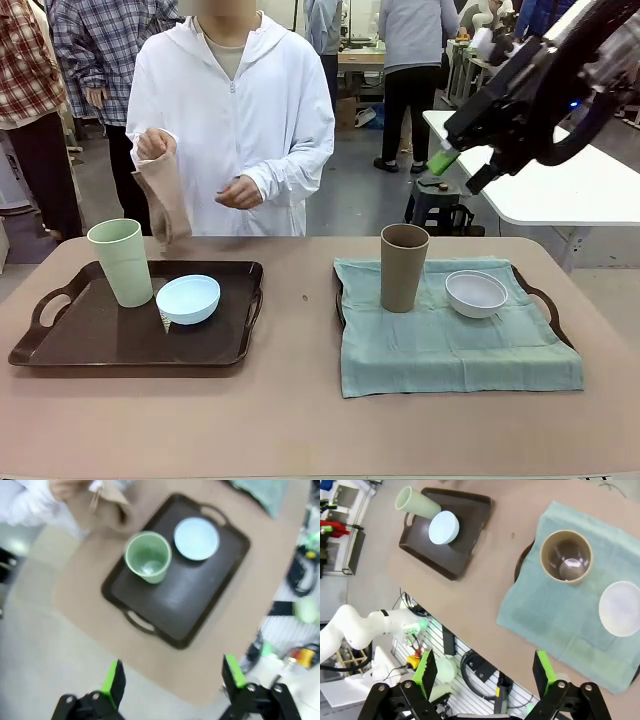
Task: Set up a tray with a mat and arrange the tableware.
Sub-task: Pick up the Picnic Bowl and Reusable plastic cup from the Handle tray in front of the human's position and hold them in the air.
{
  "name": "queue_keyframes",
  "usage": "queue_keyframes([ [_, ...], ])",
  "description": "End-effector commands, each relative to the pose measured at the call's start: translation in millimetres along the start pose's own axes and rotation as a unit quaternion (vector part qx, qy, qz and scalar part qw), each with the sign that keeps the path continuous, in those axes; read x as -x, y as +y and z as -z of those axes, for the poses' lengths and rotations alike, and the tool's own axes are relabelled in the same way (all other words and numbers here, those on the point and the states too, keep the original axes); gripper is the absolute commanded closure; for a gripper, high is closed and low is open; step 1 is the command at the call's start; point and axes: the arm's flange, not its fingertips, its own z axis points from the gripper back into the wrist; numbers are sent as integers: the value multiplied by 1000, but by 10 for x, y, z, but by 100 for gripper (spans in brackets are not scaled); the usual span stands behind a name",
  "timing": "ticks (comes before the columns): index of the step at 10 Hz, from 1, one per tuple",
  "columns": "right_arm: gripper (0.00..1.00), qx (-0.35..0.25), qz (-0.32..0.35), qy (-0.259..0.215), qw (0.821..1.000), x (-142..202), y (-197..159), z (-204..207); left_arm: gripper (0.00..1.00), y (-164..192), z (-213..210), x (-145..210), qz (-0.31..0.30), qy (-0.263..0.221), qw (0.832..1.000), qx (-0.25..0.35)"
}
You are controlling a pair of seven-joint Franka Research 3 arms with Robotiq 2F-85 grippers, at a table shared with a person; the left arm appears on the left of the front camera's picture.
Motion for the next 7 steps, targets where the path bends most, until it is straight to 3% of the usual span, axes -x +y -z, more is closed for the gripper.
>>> queue_keyframes([
  [1,1,1,-4,-4,1000,44,-24,-97,0,37,183,119,-24,-38,999,-23],
  [2,1,1,-4,-4,1000,44,-24,-97,0,0,0,0,0,0,1000,0],
  [7,1,1,-4,-4,1000,44,-24,-97,0,0,0,0,0,0,1000,0],
])
